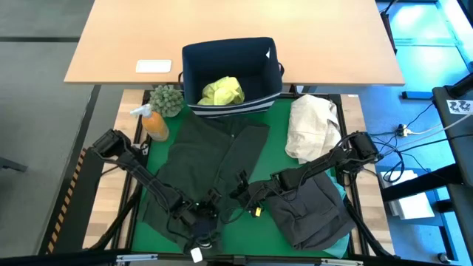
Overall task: Fold laundry
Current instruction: Fold the green polo shirt
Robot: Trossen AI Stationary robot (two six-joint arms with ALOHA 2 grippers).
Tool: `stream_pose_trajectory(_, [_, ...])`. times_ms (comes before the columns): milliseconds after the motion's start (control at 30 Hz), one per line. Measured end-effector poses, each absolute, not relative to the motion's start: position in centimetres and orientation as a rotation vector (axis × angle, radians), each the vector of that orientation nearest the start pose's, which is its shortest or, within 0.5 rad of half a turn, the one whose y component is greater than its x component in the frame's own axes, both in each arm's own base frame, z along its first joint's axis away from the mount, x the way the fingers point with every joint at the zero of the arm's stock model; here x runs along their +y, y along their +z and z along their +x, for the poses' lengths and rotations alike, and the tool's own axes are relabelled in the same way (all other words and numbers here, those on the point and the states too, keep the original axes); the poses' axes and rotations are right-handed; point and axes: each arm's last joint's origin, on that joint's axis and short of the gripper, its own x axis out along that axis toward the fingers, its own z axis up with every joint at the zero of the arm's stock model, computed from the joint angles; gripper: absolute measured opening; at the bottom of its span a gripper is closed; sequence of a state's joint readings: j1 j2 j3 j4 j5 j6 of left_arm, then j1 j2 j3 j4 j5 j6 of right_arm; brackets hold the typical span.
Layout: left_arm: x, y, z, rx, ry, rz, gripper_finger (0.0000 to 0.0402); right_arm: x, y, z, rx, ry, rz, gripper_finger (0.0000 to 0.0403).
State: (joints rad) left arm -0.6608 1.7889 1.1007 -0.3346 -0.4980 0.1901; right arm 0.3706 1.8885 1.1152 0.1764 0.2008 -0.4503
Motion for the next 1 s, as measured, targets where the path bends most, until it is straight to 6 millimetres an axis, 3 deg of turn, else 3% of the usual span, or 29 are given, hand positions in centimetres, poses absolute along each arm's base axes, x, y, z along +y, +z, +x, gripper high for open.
stream_pose_trajectory(167, [-21.5, 17.5, 27.7, 0.824, -0.146, 0.728, 0.0001, 13.9, 17.2, 37.4, 0.531, 0.293, -0.605, 0.0034])
stream_pose_trajectory(500, [-23.5, 17.0, 22.7, 0.833, 0.105, 0.695, 0.0000, 13.9, 17.1, 37.4, 0.537, 0.305, -0.604, 0.0034])
stream_pose_trajectory(733, [-23.4, 16.8, 19.3, 0.877, 0.240, 0.648, 0.0000, 14.0, 17.1, 37.4, 0.536, 0.307, -0.603, 0.0034])
stream_pose_trajectory(1000, [-23.7, 16.8, 17.1, 0.891, 0.300, 0.563, 0.0000, 14.1, 17.2, 37.3, 0.528, 0.348, -0.584, 0.0034])
